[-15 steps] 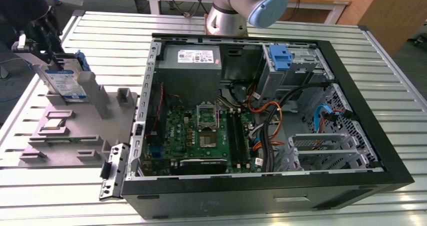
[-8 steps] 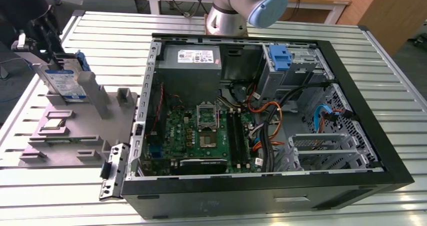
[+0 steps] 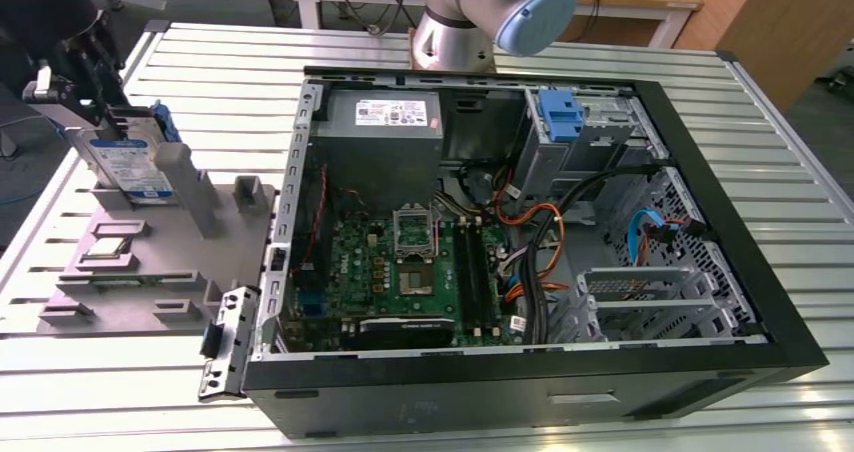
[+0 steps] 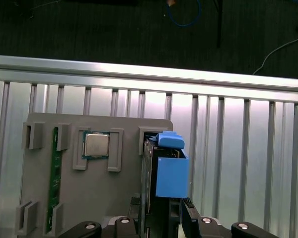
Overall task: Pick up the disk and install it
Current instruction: 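Pick up the disk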
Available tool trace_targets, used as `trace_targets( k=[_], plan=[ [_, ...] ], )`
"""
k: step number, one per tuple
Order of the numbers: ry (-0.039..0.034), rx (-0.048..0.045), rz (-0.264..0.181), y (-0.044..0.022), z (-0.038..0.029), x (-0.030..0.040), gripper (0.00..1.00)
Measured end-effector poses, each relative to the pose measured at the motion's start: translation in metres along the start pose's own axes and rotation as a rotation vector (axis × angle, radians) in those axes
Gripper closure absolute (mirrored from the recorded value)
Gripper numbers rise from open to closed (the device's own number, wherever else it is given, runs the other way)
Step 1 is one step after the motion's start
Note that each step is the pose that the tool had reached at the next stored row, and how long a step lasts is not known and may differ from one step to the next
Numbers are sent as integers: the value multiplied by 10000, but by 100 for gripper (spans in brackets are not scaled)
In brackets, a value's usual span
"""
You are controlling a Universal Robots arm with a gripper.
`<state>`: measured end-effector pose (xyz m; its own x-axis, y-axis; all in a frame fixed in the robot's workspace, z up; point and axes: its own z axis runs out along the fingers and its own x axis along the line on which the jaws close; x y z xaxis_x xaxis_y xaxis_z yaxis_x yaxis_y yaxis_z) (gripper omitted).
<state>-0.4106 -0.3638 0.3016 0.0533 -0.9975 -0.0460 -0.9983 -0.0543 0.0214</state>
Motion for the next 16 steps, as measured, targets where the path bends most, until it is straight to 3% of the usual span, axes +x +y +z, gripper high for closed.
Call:
trace_targets(
  k=[5, 6, 16],
  plan=[
    [0, 0, 2, 0, 0, 0, 56],
    [0, 0, 2, 0, 0, 0, 63],
    [0, 1, 7, 0, 0, 0, 63]
  ],
)
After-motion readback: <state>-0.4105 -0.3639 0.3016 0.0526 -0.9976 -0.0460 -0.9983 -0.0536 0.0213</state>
